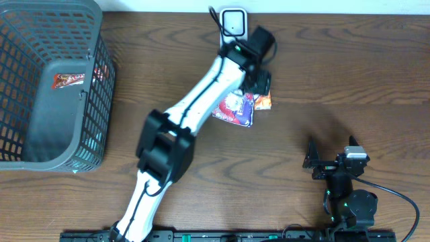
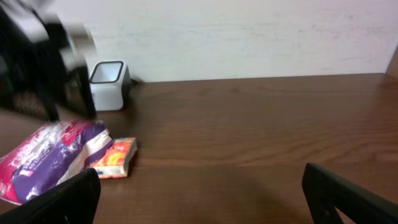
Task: Scan the item barcode
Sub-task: 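Carry the tissue pack past the scanner and release it on the table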
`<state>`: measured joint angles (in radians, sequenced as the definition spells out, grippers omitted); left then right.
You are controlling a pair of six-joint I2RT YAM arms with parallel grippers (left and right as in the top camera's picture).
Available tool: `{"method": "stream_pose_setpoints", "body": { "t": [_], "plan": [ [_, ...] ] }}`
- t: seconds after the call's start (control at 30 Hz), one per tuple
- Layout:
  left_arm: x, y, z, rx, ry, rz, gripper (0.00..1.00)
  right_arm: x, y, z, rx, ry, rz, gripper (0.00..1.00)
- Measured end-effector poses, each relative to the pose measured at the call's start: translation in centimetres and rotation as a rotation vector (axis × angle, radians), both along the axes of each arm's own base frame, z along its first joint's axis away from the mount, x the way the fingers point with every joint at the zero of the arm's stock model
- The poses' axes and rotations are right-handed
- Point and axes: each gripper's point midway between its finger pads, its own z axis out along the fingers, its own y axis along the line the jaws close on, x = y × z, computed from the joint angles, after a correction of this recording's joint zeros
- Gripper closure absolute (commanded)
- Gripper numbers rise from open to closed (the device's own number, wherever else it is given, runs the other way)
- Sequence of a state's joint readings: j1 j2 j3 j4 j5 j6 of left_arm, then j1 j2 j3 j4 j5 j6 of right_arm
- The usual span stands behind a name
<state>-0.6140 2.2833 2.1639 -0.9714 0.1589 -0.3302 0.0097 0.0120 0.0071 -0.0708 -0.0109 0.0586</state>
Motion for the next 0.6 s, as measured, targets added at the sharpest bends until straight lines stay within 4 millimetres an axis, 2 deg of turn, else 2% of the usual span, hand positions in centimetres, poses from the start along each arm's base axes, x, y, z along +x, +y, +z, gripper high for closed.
{"method": "stream_pose_setpoints", "body": {
  "t": [0.07, 0.1, 0.17, 0.2, 0.3, 0.33, 0.37, 0.43, 0.47, 0.53, 0.6],
  "plan": [
    [1.6, 1.0, 4.7, -0.059, -0.1, 0.018, 0.21, 0.0, 0.0, 0.0, 0.0, 0.0, 0.0, 0.01],
    [2.7, 2.2, 8.1, -0.098, -0.175, 0.04, 0.21, 0.0, 0.0, 0.0, 0.0, 0.0, 0.0, 0.01],
    [4.4, 5.4, 14.5, -0.152, -0.325, 0.093, 0.21, 0.0, 0.0, 0.0, 0.0, 0.0, 0.0, 0.01],
    [4.9, 7.0, 17.0, -0.166, -0.387, 0.121, 0.2, 0.0, 0.0, 0.0, 0.0, 0.0, 0.0, 0.01],
    [6.1, 14.8, 25.6, -0.188, -0.603, 0.264, 0.2, 0.0, 0.0, 0.0, 0.0, 0.0, 0.0, 0.01],
    [6.1, 18.6, 28.2, -0.18, -0.669, 0.336, 0.2, 0.0, 0.0, 0.0, 0.0, 0.0, 0.0, 0.01],
    [5.9, 21.6, 30.0, -0.167, -0.714, 0.396, 0.2, 0.0, 0.0, 0.0, 0.0, 0.0, 0.0, 0.01],
    [5.0, 28.4, 32.5, -0.13, -0.774, 0.542, 0.2, 0.0, 0.0, 0.0, 0.0, 0.0, 0.0, 0.01],
    [4.4, 31.5, 33.0, -0.106, -0.784, 0.613, 0.2, 0.0, 0.0, 0.0, 0.0, 0.0, 0.0, 0.01],
    [3.1, 36.8, 32.9, -0.066, -0.764, 0.743, 0.08, 0.0, 0.0, 0.0, 0.0, 0.001, 0.0, 0.01],
    [1.5, 42.1, 31.3, -0.02, -0.699, 0.885, 0.01, 0.0, 0.0, 0.0, 0.0, 0.0, 0.0, 0.01]
  ]
}}
